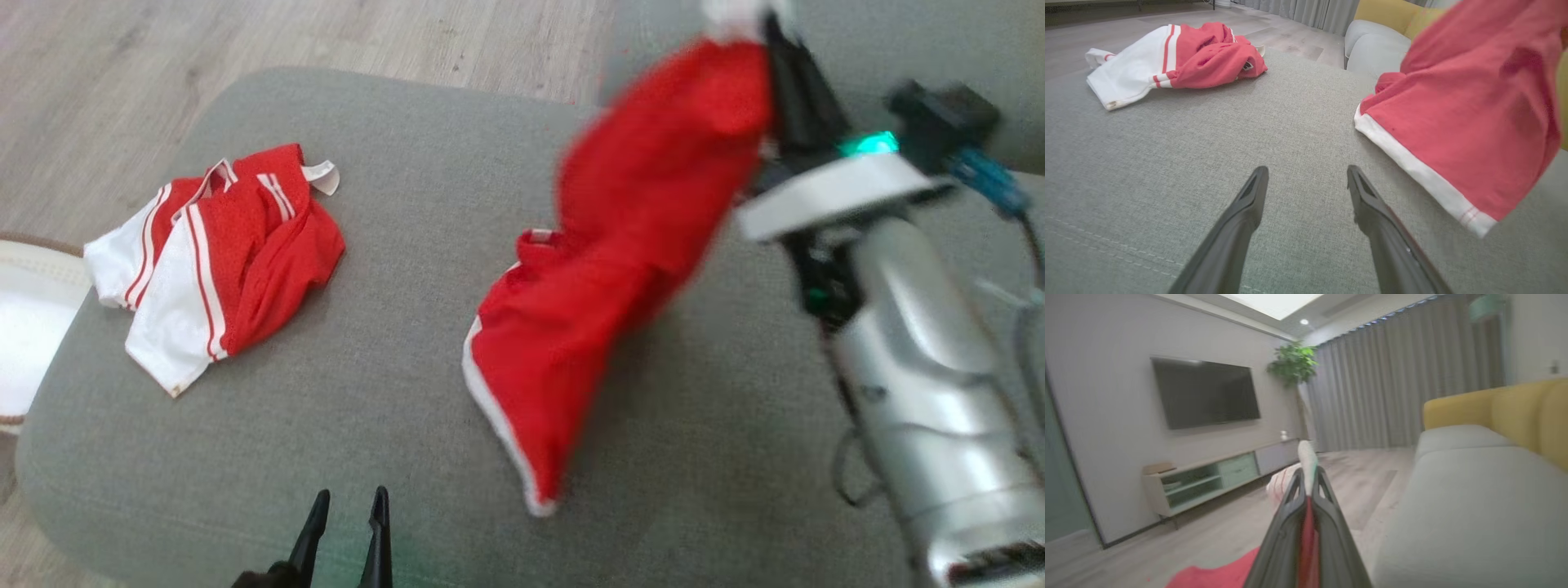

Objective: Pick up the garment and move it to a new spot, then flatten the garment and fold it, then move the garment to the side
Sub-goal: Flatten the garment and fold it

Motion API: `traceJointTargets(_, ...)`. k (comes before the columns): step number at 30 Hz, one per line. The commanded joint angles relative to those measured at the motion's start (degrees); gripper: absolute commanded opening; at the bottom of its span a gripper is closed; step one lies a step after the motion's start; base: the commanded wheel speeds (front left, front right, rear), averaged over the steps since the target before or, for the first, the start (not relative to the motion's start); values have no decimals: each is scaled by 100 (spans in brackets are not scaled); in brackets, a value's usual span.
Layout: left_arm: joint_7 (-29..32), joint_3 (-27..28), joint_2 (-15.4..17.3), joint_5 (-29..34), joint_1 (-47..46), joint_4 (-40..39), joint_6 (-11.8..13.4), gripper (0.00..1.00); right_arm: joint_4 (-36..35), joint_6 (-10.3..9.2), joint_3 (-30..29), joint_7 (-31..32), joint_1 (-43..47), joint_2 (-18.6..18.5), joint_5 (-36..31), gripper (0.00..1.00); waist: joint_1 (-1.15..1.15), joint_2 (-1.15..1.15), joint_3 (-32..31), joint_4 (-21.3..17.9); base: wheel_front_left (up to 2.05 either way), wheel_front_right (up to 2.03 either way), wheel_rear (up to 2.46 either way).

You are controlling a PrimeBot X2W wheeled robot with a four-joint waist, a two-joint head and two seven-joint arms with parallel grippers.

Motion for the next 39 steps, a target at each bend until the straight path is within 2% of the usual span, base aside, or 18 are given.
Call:
traceJointTargets(1, -61, 146, -14, -33, -192, -184, 9, 100, 47, -4, -190, -30, 51, -107, -101, 0, 0, 0, 58, 29, 0, 0, 0)
traceJointTargets(2, -61, 129, -14, -43, -210, -188, 10, 100, 312, -4, -434, -30, 159, -261, -210, 0, 0, 0, 80, 35, 0, 0, 0)
traceJointTargets(3, -61, 109, -14, -49, -227, -187, 7, 100, 593, -4, -641, -30, 263, -453, -398, 70, 0, 0, 102, 37, 0, 0, 0)
traceJointTargets(4, -61, 89, -14, -50, -245, -186, 3, 100, 880, -4, -920, -30, 363, -602, -517, 100, 0, 0, 122, 37, 0, 0, 0)
traceJointTargets(7, -61, 52, -14, -53, -293, -179, 0, 100, 1436, -4, -1726, -30, 582, -966, -959, 100, 0, 0, 158, 21, 0, 0, 0)
traceJointTargets(9, -61, 64, -14, -50, -308, -190, 12, 100, 1435, -4, -1986, -30, 689, -967, -1185, 100, 0, 0, 166, -36, 0, 0, 0)
traceJointTargets(12, -61, 103, -14, -35, -307, -185, 12, 100, 1204, -4, -1979, -30, 899, -782, -1368, 100, 0, 0, 145, -149, 0, 0, 0)
traceJointTargets(15, -61, 100, -14, -45, -325, -166, 11, 100, 835, -4, -1617, -30, 1221, -514, -1360, 100, 0, 0, 106, -222, 0, 0, 0)
traceJointTargets(19, -61, 74, -14, -64, -355, -162, 11, 100, 388, -4, -471, -30, 1887, -219, -1110, 100, 0, 0, 68, -266, 0, 0, 0)
traceJointTargets(22, -61, 61, -14, -73, -362, -163, 12, 100, 234, -4, 484, -30, 2401, -190, -836, 100, 0, 0, 57, -276, 0, 0, 0)
traceJointTargets(26, -61, 68, -14, -83, -336, -163, 18, 100, 137, -4, 1368, -30, 2859, -303, -556, 100, 0, 0, 60, -297, 0, 0, 0)
traceJointTargets(32, -61, 85, -14, -68, -311, -133, 16, 100, 374, -4, 1549, -30, 2970, -370, -275, 100, 0, 0, 90, -331, 0, 0, 0)
traceJointTargets(39, -61, 18, -14, -88, -373, -113, 10, 100, 790, -4, 1530, -30, 2726, -137, -277, 100, 0, 0, 130, -286, 0, 0, 0)
